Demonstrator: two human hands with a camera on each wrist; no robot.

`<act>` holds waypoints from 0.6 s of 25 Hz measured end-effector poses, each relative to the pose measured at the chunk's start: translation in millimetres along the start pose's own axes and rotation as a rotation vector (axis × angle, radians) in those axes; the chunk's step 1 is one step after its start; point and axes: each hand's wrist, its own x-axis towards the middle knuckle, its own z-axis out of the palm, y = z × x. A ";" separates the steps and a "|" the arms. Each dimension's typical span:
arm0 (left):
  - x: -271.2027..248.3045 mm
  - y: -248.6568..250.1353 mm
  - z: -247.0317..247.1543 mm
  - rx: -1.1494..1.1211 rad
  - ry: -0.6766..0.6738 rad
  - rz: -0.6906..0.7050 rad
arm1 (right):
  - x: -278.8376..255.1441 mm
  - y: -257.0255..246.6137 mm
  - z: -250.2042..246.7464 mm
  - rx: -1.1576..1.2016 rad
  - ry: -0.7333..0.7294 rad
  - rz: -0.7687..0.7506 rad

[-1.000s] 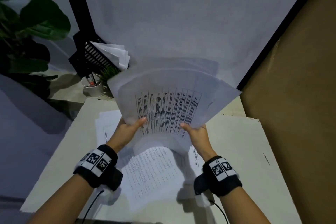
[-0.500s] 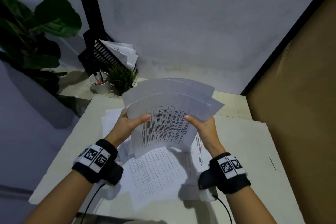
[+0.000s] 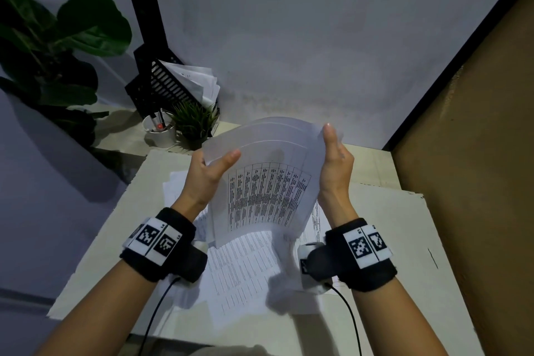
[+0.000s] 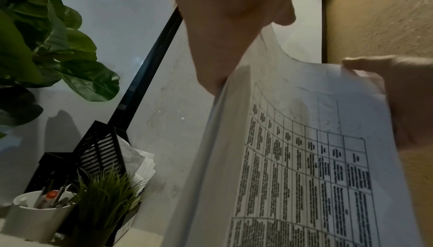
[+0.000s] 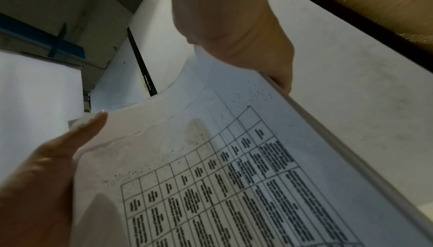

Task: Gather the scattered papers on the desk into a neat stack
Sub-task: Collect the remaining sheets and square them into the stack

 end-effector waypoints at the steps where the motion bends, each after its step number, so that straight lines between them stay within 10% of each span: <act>1: -0.8 -1.4 0.1 0.002 0.001 -0.002 | 0.4 0.2 1.6 0.009 0.027 0.014; 15: 9.2 14.2 13.8 0.014 0.196 -0.121 | 1.3 2.2 8.5 0.026 0.129 0.009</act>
